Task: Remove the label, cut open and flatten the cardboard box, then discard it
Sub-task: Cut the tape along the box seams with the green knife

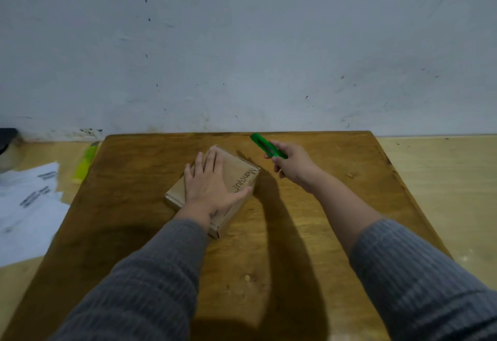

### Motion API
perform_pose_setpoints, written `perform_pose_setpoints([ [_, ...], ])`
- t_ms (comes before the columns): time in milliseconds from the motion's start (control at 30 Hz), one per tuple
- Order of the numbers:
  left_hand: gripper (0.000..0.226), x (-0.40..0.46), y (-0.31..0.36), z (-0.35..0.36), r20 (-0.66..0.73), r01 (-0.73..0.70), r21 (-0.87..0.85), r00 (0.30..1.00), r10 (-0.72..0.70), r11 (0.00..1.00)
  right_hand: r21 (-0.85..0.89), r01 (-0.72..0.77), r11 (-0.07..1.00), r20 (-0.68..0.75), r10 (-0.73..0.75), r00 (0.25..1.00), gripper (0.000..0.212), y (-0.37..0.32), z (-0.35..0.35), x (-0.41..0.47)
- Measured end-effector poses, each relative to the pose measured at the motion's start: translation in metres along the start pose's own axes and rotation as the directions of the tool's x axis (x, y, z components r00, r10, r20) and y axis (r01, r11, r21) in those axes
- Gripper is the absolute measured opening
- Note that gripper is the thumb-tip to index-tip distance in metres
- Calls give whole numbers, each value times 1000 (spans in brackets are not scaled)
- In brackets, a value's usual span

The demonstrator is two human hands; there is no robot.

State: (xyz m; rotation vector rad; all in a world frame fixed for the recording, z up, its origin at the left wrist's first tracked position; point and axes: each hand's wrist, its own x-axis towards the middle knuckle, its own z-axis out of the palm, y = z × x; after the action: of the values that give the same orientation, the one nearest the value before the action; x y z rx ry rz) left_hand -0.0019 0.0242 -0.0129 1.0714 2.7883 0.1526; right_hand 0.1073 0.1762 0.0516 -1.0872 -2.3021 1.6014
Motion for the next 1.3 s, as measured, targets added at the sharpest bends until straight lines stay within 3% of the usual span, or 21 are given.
perform_pose_setpoints([
  [133, 120, -16, -15, -2, 52, 12, 59, 999, -15, 998, -331, 129, 935, -85, -166, 983, 43, -5, 26, -17],
  [333, 115, -30, -29, -9, 110, 39, 31, 993, -43, 999, -637, 190, 747, -24, -266, 964, 39, -19, 63, -31],
  [600, 117, -33, -32, -6, 56, 29, 12, 998, -30, 999, -703, 187, 686, 9, -255, 967, 38, -35, 72, -25],
  [900, 119, -31, -33, -4, 58, 40, -6, 998, -40, 999, -661, 198, 724, -16, -278, 960, 39, -39, 71, -20],
  [1300, 117, -33, -31, -7, 66, 50, 13, 997, -51, 999, -706, 187, 683, 14, -250, 968, 40, -42, 80, -17],
])
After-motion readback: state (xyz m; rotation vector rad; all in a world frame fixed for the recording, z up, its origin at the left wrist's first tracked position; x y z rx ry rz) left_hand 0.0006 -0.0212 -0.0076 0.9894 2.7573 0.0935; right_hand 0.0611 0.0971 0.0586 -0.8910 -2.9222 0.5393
